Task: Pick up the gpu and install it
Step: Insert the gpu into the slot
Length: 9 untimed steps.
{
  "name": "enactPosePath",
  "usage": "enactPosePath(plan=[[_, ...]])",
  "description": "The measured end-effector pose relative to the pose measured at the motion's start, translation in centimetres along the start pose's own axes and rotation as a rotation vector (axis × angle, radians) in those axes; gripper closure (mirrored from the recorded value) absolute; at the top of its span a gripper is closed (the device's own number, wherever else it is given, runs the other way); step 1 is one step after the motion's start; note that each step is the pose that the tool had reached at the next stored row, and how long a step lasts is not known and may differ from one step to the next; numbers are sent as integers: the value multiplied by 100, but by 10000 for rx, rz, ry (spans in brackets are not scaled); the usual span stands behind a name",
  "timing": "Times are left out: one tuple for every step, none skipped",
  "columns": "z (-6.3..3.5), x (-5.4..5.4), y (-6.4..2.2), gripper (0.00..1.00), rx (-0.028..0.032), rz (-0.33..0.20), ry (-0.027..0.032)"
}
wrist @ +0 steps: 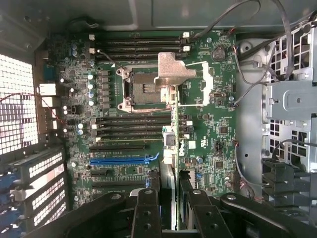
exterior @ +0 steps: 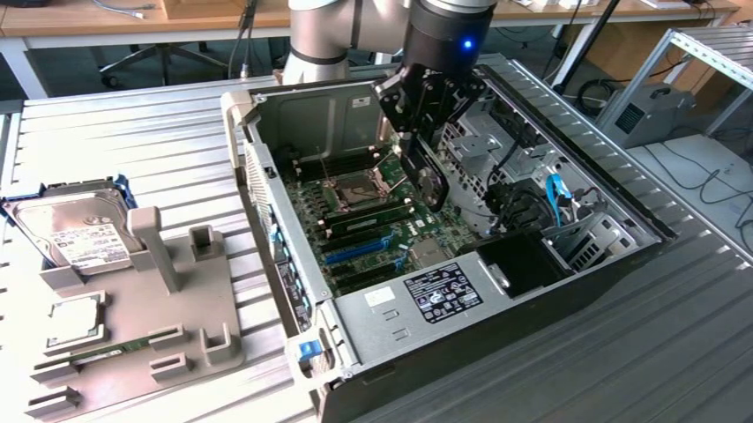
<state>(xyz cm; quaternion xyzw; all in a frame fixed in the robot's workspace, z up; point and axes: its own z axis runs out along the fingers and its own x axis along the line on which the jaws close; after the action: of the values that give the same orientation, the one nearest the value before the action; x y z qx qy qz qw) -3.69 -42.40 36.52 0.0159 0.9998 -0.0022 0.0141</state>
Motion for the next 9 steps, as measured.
enactPosePath(plan=[[0, 0, 0, 74, 0, -22, 0], [0, 0, 0, 74, -2, -45, 0], [0, 0, 0, 74, -2, -65, 0], [0, 0, 0, 74, -3, -109, 0], [0, 0, 0, 74, -4, -152, -1], [0, 0, 0, 74, -5, -168, 0], [0, 0, 0, 74, -5, -186, -1], [0, 0, 0, 74, -6, -204, -1], [1, 0, 0, 74, -6, -233, -1]])
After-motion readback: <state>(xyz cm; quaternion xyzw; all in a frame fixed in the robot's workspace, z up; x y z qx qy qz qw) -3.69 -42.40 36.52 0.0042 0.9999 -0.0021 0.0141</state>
